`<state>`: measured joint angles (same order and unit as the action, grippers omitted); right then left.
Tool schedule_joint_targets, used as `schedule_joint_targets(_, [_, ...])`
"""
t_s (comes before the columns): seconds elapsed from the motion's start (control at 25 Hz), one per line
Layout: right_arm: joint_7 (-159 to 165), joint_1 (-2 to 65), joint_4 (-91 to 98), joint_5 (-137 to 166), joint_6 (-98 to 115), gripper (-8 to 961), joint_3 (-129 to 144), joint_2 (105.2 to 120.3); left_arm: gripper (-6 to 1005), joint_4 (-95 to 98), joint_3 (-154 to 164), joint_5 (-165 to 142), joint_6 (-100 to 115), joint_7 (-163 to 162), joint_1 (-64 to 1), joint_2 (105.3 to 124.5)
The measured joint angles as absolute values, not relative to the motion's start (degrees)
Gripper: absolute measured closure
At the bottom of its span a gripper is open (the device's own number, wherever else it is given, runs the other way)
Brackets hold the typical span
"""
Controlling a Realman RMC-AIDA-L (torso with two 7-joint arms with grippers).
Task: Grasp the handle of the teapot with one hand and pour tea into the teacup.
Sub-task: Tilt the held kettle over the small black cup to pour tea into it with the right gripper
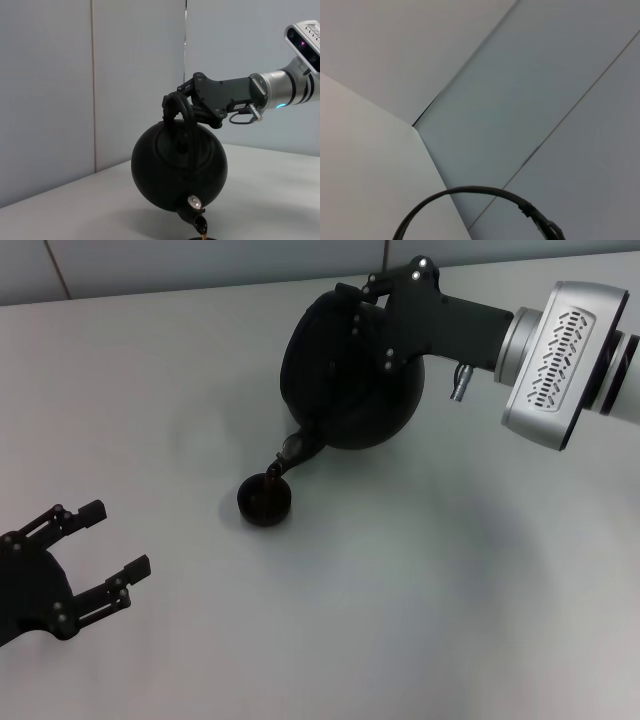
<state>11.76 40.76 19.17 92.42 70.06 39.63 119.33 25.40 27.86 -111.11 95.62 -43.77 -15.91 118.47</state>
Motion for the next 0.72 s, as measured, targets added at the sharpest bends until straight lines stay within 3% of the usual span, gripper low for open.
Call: schedule_joint_targets(0.72, [24.63,38.52,19.16,91.94,70.04,871,38.97,119.32,191,25.77,27.86,-110.64,95.74,-44.26,-15.90,118.29])
